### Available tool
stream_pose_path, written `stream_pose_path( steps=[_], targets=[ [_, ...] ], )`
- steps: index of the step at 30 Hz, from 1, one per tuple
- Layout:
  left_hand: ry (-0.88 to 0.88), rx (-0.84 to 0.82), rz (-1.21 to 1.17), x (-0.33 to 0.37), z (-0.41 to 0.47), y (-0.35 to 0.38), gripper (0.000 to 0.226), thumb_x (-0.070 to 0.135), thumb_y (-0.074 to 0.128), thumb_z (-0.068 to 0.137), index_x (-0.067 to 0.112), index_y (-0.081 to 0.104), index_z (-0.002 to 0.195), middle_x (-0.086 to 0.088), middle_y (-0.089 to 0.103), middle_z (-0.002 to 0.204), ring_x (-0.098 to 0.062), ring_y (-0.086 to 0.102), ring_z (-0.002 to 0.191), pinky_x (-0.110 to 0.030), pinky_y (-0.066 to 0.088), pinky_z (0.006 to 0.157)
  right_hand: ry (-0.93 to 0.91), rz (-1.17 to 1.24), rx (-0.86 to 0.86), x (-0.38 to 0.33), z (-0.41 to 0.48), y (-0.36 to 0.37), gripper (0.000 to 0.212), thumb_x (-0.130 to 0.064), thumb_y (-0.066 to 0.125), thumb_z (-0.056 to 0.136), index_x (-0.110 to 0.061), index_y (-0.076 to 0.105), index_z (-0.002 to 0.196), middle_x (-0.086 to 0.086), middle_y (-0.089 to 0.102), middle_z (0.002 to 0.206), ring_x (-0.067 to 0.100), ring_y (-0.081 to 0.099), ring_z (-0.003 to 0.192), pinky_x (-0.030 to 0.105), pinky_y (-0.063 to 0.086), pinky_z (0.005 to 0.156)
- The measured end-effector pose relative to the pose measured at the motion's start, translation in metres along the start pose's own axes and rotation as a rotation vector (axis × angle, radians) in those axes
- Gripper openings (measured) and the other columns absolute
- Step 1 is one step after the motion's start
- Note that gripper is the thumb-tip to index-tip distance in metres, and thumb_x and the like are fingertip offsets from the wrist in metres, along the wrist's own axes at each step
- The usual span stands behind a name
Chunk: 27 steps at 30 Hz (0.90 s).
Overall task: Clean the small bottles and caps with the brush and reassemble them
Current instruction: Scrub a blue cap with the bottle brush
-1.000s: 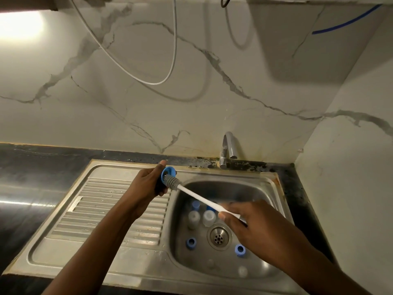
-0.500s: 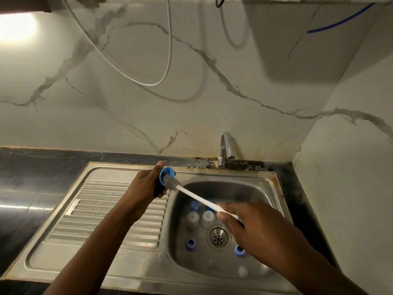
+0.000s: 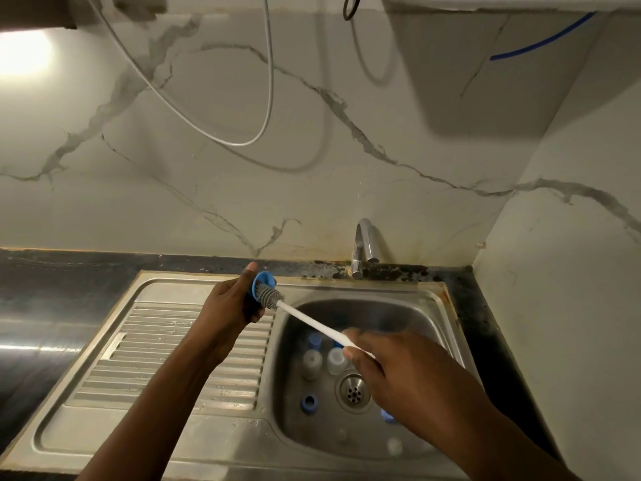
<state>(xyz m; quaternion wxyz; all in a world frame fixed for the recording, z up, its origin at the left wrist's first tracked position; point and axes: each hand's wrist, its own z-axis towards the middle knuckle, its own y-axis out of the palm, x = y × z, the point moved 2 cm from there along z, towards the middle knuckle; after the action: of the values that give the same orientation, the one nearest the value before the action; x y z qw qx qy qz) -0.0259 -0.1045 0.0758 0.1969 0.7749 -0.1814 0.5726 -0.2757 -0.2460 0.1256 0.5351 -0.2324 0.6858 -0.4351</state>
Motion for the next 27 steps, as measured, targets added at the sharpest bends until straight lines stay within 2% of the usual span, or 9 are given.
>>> stream_pose_path(
  steps=[3,5,7,10,12,14,19,23,27],
  targets=[
    [-0.021,-0.017,-0.039,-0.001,-0.002,0.001,0.054,0.049,0.056,0.102,-0.002,0.070,0.112,-0.018,0.066,0.085,-0.022,0.057,0.070,-0.036,0.049,0.069,-0.008,-0.015,0.061,0.003,0.004,-0.010,0.040,-0.056,0.037,0.107,-0.048,0.050,0.144,-0.018,0.057,0.067,-0.003,0.063,0.068,0.017,0.051,0.059],
    [-0.020,-0.043,-0.049,-0.002,-0.003,0.000,0.057,0.051,0.057,0.099,-0.003,0.070,0.112,-0.018,0.065,0.083,-0.022,0.056,0.068,-0.036,0.048,0.069,-0.018,-0.042,0.122,0.006,0.006,-0.014,0.044,-0.057,0.036,0.106,-0.047,0.046,0.148,-0.015,0.057,0.066,-0.005,0.063,0.072,0.014,0.050,0.060],
    [0.001,-0.058,-0.015,0.000,-0.004,-0.003,0.058,0.053,0.058,0.097,-0.002,0.072,0.110,-0.019,0.065,0.085,-0.024,0.055,0.069,-0.037,0.046,0.069,-0.024,-0.088,0.147,0.008,0.006,-0.016,0.047,-0.058,0.032,0.106,-0.046,0.046,0.149,-0.015,0.057,0.066,-0.001,0.064,0.065,0.015,0.051,0.060],
    [0.053,-0.070,0.056,0.004,-0.003,-0.006,0.062,0.056,0.058,0.097,-0.003,0.075,0.107,-0.019,0.066,0.086,-0.026,0.052,0.072,-0.037,0.045,0.069,0.007,-0.115,0.138,0.009,0.004,-0.011,0.045,-0.059,0.031,0.107,-0.046,0.045,0.148,-0.016,0.054,0.068,0.000,0.059,0.059,0.015,0.043,0.053],
    [0.082,-0.082,0.072,0.007,-0.001,-0.008,0.074,0.065,0.063,0.092,-0.006,0.073,0.107,-0.019,0.066,0.085,-0.025,0.050,0.070,-0.038,0.043,0.068,-0.004,-0.099,0.090,0.005,0.001,-0.004,0.042,-0.058,0.032,0.107,-0.046,0.050,0.143,-0.018,0.052,0.067,-0.001,0.056,0.058,0.014,0.041,0.056],
    [0.085,-0.078,0.061,0.009,0.000,-0.009,0.085,0.075,0.071,0.082,-0.006,0.073,0.106,-0.017,0.067,0.084,-0.025,0.051,0.070,-0.039,0.044,0.069,-0.016,-0.034,0.035,0.002,-0.002,0.001,0.039,-0.058,0.034,0.107,-0.045,0.054,0.138,-0.020,0.055,0.071,-0.002,0.058,0.061,0.015,0.049,0.064],
    [0.022,-0.071,0.010,-0.001,-0.003,-0.007,0.059,0.053,0.060,0.097,-0.004,0.074,0.104,-0.019,0.067,0.085,-0.029,0.052,0.076,-0.038,0.045,0.071,-0.011,0.037,0.060,0.008,0.003,-0.005,0.035,-0.059,0.042,0.105,-0.050,0.056,0.136,-0.015,0.067,0.074,0.000,0.067,0.069,0.022,0.057,0.064],
    [0.074,-0.101,0.085,0.003,-0.003,-0.007,0.064,0.058,0.056,0.098,-0.003,0.074,0.106,-0.016,0.066,0.084,-0.030,0.051,0.076,-0.040,0.044,0.071,0.010,0.071,0.154,0.018,0.011,-0.014,0.037,-0.053,0.048,0.103,-0.044,0.062,0.136,-0.012,0.072,0.083,-0.002,0.068,0.080,0.020,0.057,0.075],
    [0.132,-0.121,0.088,0.005,-0.002,-0.012,0.063,0.058,0.059,0.097,-0.002,0.075,0.107,-0.019,0.069,0.089,-0.029,0.056,0.079,-0.042,0.047,0.076,0.032,0.084,0.110,0.024,0.009,-0.002,0.036,-0.060,0.045,0.102,-0.048,0.061,0.132,-0.013,0.072,0.086,0.001,0.070,0.079,0.026,0.061,0.075]
  ],
)
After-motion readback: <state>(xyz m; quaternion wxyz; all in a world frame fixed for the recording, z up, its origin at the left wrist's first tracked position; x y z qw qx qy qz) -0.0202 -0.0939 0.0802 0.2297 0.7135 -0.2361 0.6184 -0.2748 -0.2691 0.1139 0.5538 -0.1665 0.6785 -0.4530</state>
